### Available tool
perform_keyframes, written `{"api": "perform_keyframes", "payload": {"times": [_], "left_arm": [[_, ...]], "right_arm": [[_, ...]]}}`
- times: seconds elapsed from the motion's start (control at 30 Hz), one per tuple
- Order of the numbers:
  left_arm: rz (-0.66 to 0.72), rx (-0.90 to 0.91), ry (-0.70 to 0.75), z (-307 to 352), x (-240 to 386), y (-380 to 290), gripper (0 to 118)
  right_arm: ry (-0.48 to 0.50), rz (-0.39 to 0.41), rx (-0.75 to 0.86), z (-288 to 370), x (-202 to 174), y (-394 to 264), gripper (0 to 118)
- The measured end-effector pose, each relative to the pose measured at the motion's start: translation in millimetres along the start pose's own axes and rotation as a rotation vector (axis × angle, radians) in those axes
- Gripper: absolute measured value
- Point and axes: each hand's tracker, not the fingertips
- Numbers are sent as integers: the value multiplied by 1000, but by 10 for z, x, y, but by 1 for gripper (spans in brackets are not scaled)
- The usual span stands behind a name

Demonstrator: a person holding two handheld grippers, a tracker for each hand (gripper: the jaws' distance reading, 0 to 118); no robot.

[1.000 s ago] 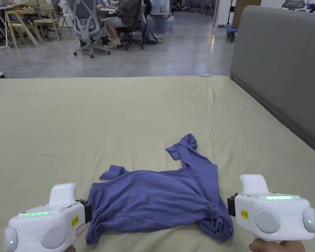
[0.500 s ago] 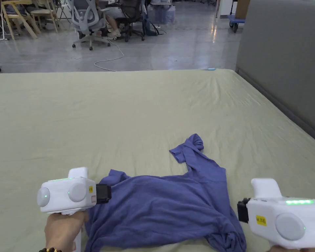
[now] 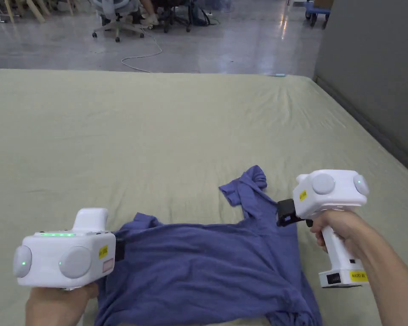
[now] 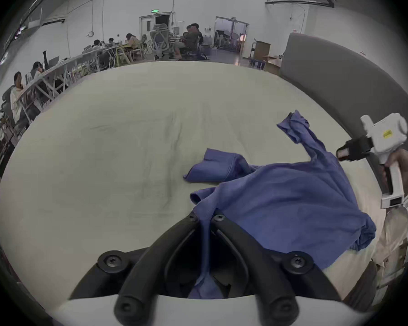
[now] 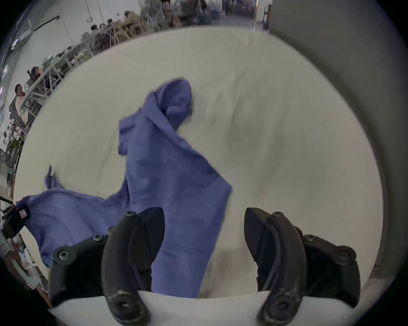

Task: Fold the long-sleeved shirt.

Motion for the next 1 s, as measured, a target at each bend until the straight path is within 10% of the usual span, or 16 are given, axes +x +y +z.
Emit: {"api": "perform_keyframes", "payload": {"times": [0.17, 0.27, 1.0], "left_arm": [[1, 0, -11, 24, -40, 35, 1], [-16, -8, -5, 33, 19, 45, 1], [-102, 599, 97, 2219, 212, 3494, 1]], "right_arm": [[-60, 40, -46, -266, -161, -83, 58], [-44, 76, -38, -102, -269, -85, 1], [-48, 121, 819, 4199, -528, 1750, 1]]}}
